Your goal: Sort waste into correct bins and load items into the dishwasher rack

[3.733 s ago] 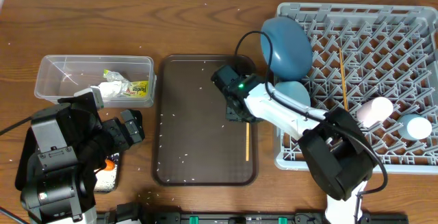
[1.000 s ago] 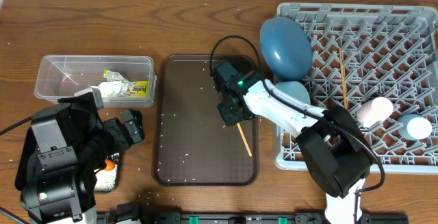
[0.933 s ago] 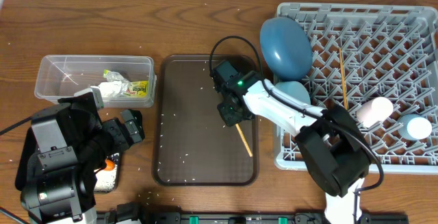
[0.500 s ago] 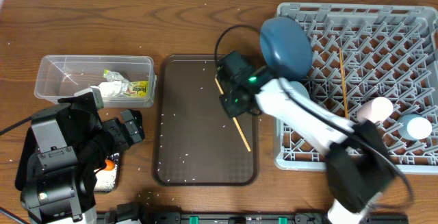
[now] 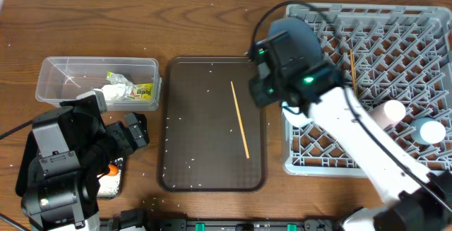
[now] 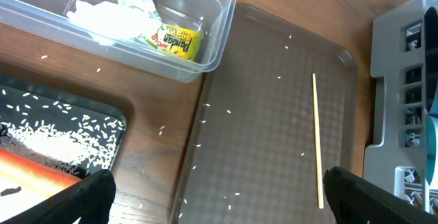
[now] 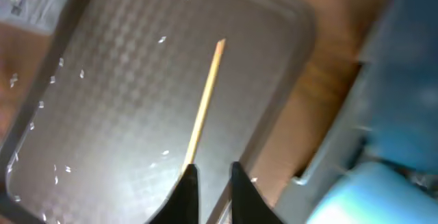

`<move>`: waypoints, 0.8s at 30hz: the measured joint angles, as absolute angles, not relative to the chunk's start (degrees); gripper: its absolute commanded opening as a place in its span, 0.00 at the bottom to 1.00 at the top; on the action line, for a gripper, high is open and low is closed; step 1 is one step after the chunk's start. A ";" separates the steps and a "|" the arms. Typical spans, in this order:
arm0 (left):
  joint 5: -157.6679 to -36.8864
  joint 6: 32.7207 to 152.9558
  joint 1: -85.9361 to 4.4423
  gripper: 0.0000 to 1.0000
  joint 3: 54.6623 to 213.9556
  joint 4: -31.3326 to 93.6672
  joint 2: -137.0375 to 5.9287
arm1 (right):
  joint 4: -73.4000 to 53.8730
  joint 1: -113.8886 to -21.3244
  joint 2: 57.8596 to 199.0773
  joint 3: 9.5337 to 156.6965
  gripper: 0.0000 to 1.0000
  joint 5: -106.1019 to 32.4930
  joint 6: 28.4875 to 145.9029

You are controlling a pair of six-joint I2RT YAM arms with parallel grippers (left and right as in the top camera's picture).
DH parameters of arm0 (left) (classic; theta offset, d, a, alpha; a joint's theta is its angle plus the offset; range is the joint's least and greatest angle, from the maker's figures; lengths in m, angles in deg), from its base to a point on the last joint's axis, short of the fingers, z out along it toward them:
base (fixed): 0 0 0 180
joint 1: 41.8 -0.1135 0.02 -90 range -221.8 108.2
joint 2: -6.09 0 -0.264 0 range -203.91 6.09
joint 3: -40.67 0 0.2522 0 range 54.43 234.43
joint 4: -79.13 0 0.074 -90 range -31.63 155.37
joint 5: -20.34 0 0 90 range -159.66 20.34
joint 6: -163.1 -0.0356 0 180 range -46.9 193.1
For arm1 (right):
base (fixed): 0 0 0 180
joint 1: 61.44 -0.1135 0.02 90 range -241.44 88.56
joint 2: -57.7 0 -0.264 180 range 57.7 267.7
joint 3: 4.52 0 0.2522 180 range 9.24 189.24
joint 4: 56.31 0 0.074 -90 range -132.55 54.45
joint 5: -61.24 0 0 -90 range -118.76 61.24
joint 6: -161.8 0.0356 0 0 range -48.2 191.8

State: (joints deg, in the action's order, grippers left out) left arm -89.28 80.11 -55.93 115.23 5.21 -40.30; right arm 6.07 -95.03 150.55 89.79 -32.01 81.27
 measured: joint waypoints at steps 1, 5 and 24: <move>-89.28 80.11 -55.93 0.98 115.23 5.21 -40.30 | 6.01 -96.51 152.35 89.79 0.32 -32.14 81.69; -89.28 80.11 -55.93 0.98 115.23 5.21 -40.30 | 5.37 -100.53 160.50 89.70 0.45 -31.57 85.25; -89.28 80.11 -55.93 0.98 115.23 5.21 -40.30 | 3.08 -101.39 175.19 88.90 0.01 -29.34 98.39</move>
